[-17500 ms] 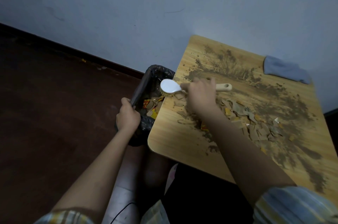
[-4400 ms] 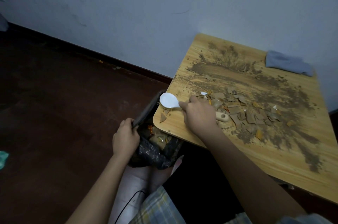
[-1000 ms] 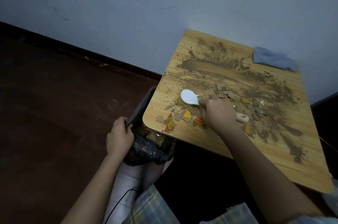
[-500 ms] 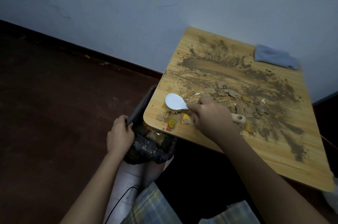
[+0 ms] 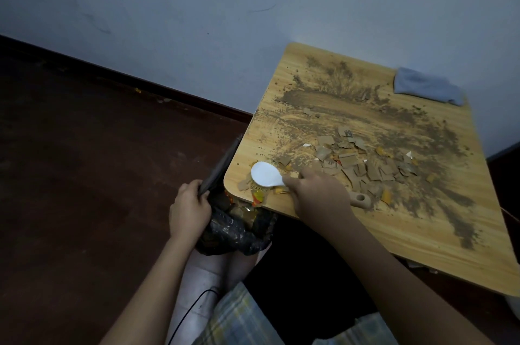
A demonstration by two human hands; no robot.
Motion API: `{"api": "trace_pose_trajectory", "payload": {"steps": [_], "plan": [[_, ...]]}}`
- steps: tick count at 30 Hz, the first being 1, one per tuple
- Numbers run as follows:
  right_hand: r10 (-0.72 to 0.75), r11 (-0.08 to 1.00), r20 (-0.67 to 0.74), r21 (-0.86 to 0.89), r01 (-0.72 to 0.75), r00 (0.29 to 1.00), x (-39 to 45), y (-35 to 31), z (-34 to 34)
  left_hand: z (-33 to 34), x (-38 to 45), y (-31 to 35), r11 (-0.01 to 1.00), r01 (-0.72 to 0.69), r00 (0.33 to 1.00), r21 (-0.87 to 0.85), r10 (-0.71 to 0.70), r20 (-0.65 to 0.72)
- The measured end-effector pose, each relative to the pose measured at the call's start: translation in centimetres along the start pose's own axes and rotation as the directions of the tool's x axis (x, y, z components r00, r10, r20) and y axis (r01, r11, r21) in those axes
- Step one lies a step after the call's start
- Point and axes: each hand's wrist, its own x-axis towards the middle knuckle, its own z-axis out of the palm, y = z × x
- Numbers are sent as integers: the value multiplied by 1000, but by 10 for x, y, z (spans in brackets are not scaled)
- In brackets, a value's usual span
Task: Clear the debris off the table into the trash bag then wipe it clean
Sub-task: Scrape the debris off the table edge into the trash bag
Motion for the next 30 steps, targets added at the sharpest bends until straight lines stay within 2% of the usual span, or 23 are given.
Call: {"api": "trace_pose_trajectory", "payload": {"steps": [8, 14, 17, 20, 24, 30], "plan": [[-74, 997, -58, 27, 75, 996, -4, -20, -1, 0, -1, -1, 999, 31, 999, 9, -31, 11], [-142, 989, -42, -37, 141, 989, -6, -32, -7, -2, 0, -3, 1000, 25, 1000, -1, -25, 1], [-176, 978, -52, -124, 169, 983, -6, -37, -11, -3, -1, -5, 999, 34, 999, -3, -35, -6], [-188, 979, -57, -97, 182, 980, -7, -38, -10, -3, -2, -8, 1000, 30, 1000, -1, -30, -9], [-99, 995, -85, -1, 99, 991, 8, -23, -11, -5, -1, -8, 1000, 17, 1000, -9, -18, -10], [86, 995, -21, -44, -86, 996, 38, -8, -19, -5, -2, -4, 1000, -4, 1000, -17, 4, -5]]}}
